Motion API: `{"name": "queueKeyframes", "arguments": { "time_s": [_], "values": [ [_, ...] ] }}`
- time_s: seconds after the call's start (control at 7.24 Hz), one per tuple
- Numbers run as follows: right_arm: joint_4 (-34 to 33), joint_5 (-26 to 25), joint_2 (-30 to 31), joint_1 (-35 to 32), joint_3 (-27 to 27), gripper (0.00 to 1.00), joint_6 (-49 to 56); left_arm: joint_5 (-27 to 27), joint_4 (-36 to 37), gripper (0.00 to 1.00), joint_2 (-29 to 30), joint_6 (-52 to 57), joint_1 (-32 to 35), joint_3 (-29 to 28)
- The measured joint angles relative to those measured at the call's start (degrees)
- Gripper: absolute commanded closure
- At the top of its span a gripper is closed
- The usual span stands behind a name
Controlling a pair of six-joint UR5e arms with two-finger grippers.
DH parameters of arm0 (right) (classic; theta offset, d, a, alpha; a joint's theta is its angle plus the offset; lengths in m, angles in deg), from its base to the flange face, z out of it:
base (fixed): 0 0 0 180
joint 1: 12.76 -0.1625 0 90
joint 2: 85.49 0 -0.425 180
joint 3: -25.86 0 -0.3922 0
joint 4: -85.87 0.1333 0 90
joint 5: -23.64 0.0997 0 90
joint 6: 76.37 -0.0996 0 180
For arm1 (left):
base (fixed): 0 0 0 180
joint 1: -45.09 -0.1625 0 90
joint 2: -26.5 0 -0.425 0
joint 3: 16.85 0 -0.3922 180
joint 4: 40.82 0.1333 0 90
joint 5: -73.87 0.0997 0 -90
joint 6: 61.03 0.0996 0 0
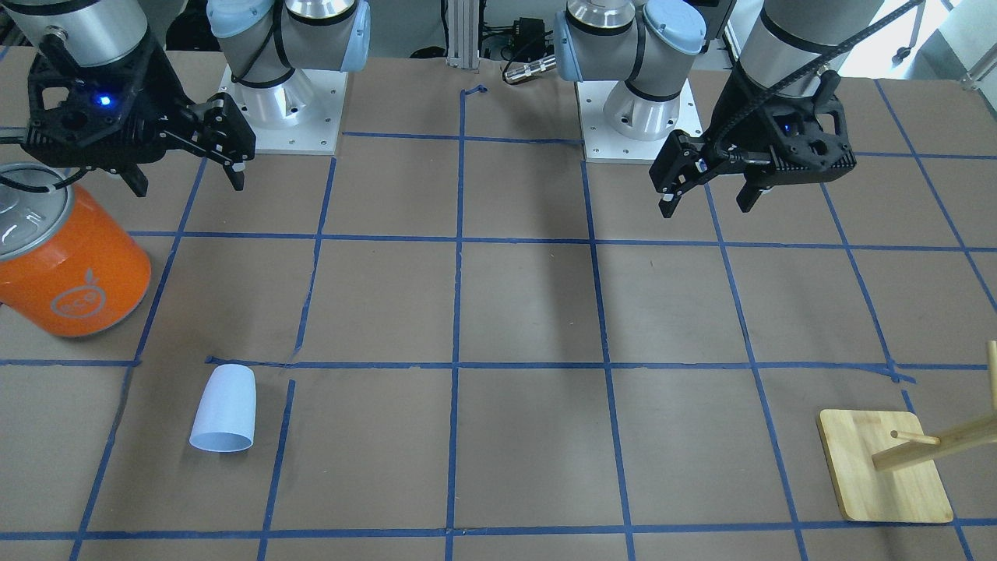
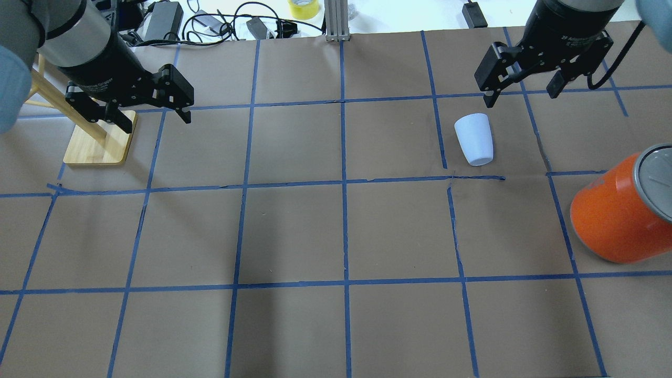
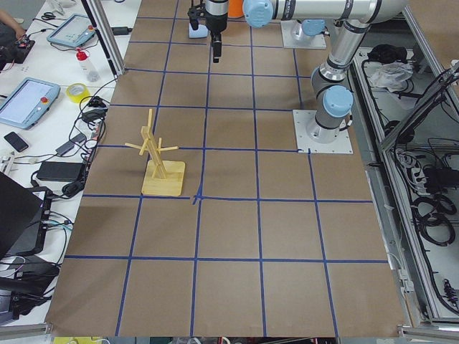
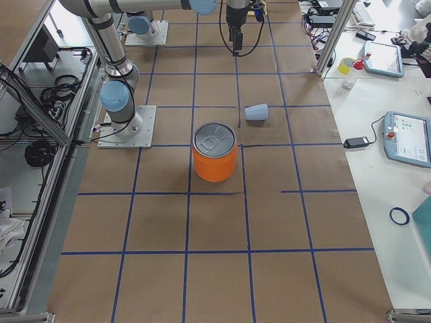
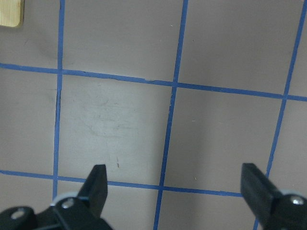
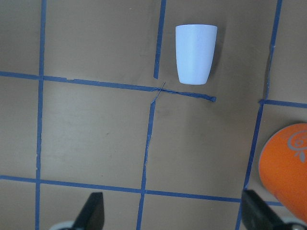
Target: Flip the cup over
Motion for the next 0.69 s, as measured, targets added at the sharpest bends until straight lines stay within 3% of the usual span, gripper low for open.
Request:
{"name": "queueKeyframes", "arguments": {
  "time_s": [0.28, 0.69],
  "values": [
    [-5.5, 0.3, -1.6, 0.1, 0.0, 0.0, -0.5, 0.2, 0.0, 0.0, 0.0, -0.2, 0.0, 0.0],
    [-15.4, -0.2, -10.8, 1.3, 0.0, 0.0, -1.8, 0.5, 0.0, 0.0, 0.0, -0.3, 0.0, 0.0]
  ]
}}
